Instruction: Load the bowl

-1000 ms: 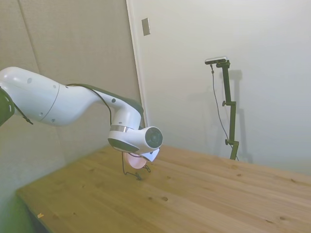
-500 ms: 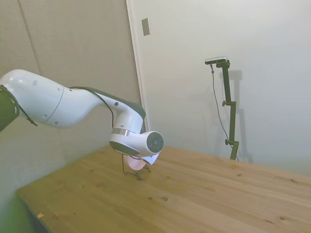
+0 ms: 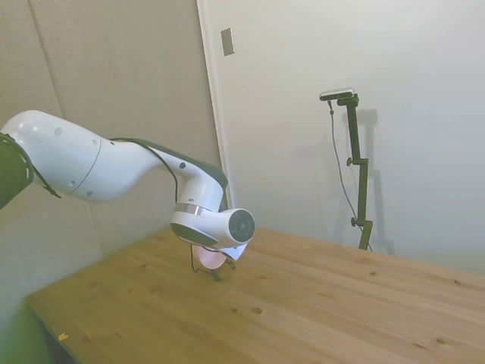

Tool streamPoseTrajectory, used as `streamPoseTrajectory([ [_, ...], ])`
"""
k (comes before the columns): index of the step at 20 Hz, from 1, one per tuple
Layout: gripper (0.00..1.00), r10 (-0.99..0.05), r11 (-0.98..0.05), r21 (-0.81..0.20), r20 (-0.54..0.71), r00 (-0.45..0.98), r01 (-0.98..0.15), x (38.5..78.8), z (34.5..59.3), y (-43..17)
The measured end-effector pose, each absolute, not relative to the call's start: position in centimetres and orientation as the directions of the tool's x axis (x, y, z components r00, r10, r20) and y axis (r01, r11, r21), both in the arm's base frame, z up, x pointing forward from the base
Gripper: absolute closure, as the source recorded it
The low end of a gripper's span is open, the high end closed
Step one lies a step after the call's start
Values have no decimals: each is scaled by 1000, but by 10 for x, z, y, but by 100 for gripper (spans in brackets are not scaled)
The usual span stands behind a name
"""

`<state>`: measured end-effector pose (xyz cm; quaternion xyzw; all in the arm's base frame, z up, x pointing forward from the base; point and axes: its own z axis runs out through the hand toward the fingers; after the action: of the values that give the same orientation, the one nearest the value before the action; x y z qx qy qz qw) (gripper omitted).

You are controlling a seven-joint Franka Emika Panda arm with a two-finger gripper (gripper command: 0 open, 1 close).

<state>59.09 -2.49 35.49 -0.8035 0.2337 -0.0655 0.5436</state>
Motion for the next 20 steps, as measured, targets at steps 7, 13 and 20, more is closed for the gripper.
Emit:
streamPoseTrajectory([
  [7,0,-449,-299,-903,-153,881,-309,590,353,-26],
  [13,0,-449,-301,-898,-162,879,-319,587,348,-26],
  [20,0,-444,-311,-895,-159,882,-319,581,360,-22],
])
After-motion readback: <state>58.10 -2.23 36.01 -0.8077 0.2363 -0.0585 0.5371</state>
